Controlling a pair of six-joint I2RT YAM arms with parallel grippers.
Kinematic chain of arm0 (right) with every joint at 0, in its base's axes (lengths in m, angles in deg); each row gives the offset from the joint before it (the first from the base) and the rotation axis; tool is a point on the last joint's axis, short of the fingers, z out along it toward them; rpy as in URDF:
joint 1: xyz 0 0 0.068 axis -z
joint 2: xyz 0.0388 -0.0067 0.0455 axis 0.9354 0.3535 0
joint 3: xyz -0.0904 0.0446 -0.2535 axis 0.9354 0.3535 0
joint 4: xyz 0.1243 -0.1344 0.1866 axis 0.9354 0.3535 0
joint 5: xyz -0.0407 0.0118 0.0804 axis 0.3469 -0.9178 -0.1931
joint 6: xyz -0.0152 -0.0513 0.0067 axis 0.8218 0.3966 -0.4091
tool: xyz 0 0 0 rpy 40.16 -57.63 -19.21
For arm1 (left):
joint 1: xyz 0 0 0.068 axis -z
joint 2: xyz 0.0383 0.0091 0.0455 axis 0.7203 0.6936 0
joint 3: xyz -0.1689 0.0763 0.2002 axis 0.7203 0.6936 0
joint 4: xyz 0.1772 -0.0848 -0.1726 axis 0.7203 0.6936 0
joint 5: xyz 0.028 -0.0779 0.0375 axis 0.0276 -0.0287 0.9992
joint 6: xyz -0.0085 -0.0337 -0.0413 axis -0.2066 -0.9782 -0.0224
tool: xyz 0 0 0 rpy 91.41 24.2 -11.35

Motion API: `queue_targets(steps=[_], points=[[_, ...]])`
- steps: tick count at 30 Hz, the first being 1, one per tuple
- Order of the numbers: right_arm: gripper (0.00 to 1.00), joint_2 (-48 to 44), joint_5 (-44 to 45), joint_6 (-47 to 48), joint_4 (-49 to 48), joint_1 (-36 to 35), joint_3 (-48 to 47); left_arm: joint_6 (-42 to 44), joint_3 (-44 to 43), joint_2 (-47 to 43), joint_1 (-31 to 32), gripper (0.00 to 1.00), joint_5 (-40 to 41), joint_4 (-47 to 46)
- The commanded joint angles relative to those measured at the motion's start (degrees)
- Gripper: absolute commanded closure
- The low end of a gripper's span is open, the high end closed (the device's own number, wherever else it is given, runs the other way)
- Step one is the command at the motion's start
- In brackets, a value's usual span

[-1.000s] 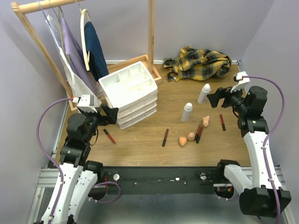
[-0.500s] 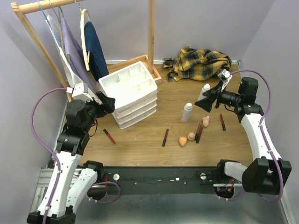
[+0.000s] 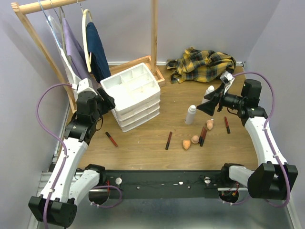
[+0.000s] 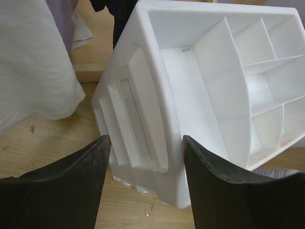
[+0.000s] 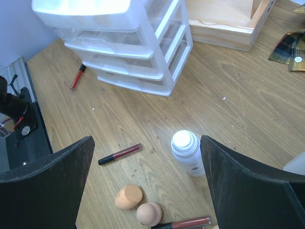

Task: Organize the makeup
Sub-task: Open the drawer in the storage box.

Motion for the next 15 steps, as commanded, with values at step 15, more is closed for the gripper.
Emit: queue_targets(steps=[15], points=[[0.0,0.03,0.95,-0.53,-1.6,-0.78,2.28,-0.46,0.28,4.86,0.0,0.34,7.42,-3.15]])
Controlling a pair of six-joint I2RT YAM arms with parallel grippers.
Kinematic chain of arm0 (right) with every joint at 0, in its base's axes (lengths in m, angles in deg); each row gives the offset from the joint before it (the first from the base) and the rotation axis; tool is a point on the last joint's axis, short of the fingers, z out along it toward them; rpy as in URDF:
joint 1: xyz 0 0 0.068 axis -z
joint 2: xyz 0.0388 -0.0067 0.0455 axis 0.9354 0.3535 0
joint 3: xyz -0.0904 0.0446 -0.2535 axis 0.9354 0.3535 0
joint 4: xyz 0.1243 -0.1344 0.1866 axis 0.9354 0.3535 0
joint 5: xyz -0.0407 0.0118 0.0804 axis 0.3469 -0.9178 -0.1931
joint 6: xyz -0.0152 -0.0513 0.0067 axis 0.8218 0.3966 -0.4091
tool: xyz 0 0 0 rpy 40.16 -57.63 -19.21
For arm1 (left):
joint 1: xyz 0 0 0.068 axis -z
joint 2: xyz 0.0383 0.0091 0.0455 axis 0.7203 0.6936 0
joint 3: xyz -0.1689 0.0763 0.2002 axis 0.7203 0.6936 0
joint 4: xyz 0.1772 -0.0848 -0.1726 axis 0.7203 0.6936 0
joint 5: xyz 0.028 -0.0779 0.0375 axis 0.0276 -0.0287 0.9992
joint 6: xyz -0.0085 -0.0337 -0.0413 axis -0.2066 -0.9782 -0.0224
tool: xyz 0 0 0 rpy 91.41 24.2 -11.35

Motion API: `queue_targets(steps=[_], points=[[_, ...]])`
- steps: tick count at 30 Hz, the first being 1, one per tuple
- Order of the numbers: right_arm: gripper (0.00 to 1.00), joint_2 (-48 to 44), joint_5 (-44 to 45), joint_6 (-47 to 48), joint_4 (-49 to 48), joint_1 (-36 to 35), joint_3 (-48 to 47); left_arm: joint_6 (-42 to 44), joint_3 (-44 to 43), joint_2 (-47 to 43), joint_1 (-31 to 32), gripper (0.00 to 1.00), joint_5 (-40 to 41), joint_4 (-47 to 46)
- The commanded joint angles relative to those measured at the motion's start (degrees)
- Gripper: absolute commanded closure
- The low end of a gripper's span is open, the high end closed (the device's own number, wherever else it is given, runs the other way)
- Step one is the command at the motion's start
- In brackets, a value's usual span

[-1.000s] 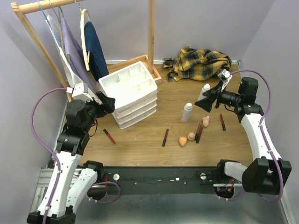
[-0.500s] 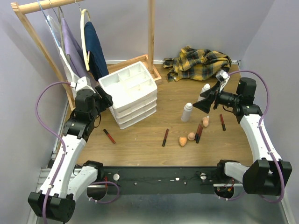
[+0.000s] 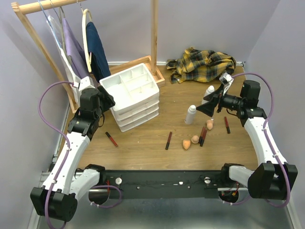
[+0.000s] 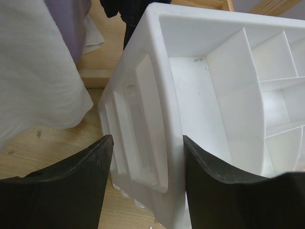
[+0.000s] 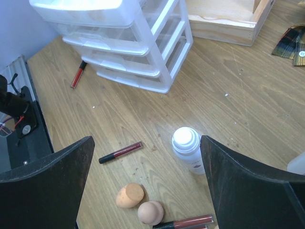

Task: Organize the makeup
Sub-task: Open the drawer in the storage box.

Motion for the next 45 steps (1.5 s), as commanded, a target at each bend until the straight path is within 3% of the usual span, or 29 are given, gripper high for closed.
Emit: queue_targets(steps=[1,10,19,28,34,45], points=[[0.0,0.01,0.69,-0.56,-1.6,-0.32,1.49,-0.59,0.2,0.49,-0.13,0.35,4.05,-0.06],[0.0,0.36,0.51,-0.47,-1.69,-0.67,1.84,-1.21,0.64,2.25,-0.04,0.36,3.97,-0.33],[0.0,1.41,0.78,0.06,-0.98,-1.46,1.49,-1.56,0.28,4.27,-0.04,0.43,4.49,-0.77],[0.0,1.76,0.78,0.32,-0.98,-2.25,1.66,-1.39,-1.2,5.59,0.57,0.67,4.32,-0.15],[0.0,1.41,1.04,0.5,-0.72,-2.78,1.58,-2.44,-3.93,5.85,3.03,0.99,5.02,1.6],[0.0,0.97,0.25,1.55,0.51,-4.01,0.26,-15.34,-4.72,1.64,4.18,1.0,2.13,1.08]])
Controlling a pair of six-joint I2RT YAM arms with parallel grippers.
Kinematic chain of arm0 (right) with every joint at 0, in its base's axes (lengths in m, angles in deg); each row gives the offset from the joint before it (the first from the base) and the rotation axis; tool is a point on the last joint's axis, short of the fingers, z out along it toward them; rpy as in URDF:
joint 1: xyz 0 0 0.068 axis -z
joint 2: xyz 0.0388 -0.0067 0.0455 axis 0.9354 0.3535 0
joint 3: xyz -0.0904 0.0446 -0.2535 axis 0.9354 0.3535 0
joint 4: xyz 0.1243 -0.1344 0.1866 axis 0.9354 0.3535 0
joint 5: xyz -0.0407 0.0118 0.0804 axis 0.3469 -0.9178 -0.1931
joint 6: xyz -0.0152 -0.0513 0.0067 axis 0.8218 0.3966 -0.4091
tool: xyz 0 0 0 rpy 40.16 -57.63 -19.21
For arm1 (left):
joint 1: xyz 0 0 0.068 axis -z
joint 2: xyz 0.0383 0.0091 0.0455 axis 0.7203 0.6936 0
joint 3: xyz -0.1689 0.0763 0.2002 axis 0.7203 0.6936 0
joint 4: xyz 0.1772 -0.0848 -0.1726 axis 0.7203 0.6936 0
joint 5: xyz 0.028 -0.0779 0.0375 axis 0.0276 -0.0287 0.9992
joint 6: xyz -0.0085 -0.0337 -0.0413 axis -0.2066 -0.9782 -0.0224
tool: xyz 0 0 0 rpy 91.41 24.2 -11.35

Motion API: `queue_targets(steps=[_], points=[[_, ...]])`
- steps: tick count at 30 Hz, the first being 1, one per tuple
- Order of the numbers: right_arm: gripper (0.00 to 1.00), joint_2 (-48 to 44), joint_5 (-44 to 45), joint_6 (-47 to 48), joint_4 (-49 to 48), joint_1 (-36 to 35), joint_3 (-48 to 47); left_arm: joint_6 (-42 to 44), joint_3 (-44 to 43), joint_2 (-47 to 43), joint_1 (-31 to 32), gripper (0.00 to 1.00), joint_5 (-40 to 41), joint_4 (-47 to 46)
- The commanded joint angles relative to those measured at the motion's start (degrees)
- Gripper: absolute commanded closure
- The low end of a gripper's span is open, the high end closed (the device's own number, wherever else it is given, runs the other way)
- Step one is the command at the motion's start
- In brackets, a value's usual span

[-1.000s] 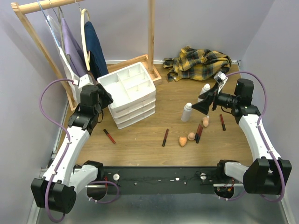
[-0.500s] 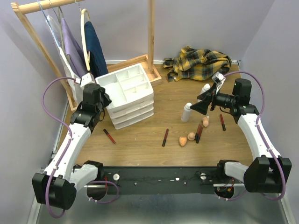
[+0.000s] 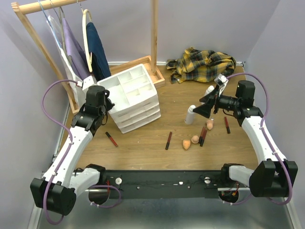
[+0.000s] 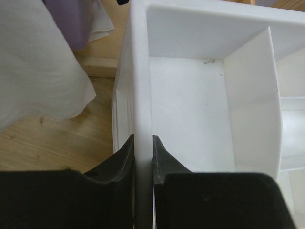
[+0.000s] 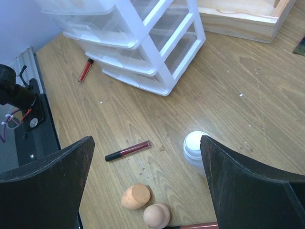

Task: Organize the makeup
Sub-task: Open the drawer in the storage box.

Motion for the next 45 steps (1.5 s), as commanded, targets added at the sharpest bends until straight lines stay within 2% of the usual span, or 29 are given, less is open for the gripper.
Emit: queue_targets(steps=[1,8,13,15,19,24,26,31,33,41,45], points=[[0.0,-0.01,0.01,1.62,1.19,-0.97,-0.81,-14.1,-2.19,-2.91,0.44,1.0,-3.56,-2.4],[0.0,2.45,-0.69,1.97,4.61,-6.76,-6.69,-23.16,-3.33,-3.88,0.44,1.0,-4.62,-1.96],[0.0,7.54,-0.08,-1.09,4.54,-15.28,-11.62,-28.44,-5.08,-4.14,0.62,1.0,-4.79,0.5],[0.0,8.86,0.54,-3.73,1.03,-19.4,-13.03,-30.73,-5.62,-4.41,0.62,1.0,-4.53,1.82],[0.0,13.16,3.26,-15.04,-9.07,-26.18,-13.82,-34.51,-6.32,-5.55,0.71,1.0,-3.92,2.79],[0.0,16.16,12.13,-26.57,-22.7,-33.83,-14.53,-38.12,-5.97,-7.04,0.79,1.0,-3.39,2.97],[0.0,17.74,14.76,-31.94,-26.74,-35.16,-14.88,-39.52,-5.71,-7.04,0.79,1.0,-3.39,3.05],[0.04,20.82,17.93,-39.85,-29.13,-38.06,-17.42,-41.28,-4.92,-6.95,0.79,1.0,-4.61,2.7],[0.07,21.96,18.9,-41.35,-30.36,-38.59,-18.48,-41.9,-4.56,-7.04,0.79,1.0,-5.14,2.44],[0.09,26.79,21.81,-46.1,-30.45,-39.64,-22.78,-43.57,-3.33,-7.83,0.8,1.0,-6.37,1.74],[0.11,28.47,20.24,-48.47,-31.76,-39.91,-24.1,-44.27,-2.54,-7.92,0.97,1.0,-7.6,1.3]])
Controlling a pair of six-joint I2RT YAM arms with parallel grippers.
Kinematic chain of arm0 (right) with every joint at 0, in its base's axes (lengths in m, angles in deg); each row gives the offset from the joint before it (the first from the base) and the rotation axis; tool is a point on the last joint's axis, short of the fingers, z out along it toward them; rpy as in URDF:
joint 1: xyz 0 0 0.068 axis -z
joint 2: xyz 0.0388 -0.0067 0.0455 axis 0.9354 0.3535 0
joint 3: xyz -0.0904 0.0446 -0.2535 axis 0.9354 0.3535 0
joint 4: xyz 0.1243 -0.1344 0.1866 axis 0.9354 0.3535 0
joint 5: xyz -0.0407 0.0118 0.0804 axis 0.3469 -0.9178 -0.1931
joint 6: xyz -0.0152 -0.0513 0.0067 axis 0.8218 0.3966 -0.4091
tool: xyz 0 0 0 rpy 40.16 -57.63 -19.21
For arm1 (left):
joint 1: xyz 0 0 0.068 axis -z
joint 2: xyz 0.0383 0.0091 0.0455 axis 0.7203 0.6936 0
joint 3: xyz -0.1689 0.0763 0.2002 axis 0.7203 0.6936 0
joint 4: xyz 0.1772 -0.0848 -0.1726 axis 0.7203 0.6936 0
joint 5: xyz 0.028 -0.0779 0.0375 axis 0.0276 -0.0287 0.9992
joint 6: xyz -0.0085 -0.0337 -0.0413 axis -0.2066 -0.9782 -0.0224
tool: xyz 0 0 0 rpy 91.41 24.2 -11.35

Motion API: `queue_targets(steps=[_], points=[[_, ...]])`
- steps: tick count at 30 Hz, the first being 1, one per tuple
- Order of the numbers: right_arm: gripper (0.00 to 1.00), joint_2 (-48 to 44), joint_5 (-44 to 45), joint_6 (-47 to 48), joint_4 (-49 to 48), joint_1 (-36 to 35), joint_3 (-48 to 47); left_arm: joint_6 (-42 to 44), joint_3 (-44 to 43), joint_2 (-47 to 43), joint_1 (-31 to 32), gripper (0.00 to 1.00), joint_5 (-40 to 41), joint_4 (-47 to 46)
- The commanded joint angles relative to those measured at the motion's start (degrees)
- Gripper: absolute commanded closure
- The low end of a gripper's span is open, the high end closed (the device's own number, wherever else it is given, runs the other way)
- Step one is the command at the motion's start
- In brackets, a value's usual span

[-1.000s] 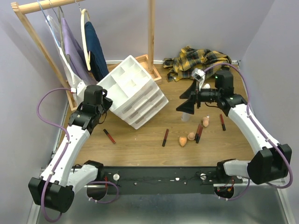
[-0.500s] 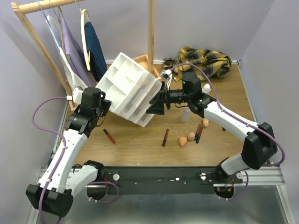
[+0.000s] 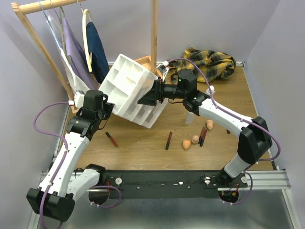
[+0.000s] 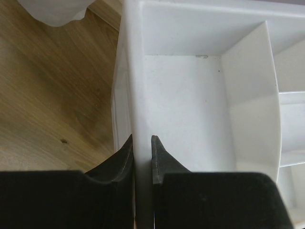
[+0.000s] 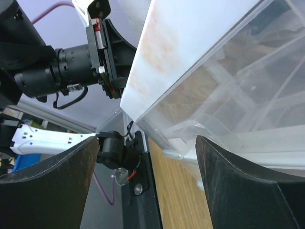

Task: Organize the makeup
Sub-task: Open the drawer in the storage box.

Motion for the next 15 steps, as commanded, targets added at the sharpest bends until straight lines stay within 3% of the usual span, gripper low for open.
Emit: queue_targets(steps=[1,5,15], points=[[0.11,2.79,0.64,-5.43,-3.07,-0.61,-3.47,-6.48,-0.64,-3.31,0.38,1.0,-3.93,-10.88],[0.17,4.02,-1.81,-8.6,-5.44,-1.22,-3.83,-7.01,0.15,-2.96,0.64,1.0,-4.37,-11.5],[0.44,0.42,-8.58,-15.73,-17.39,-1.4,1.0,-4.2,1.47,-0.59,1.61,1.0,2.04,-10.27]])
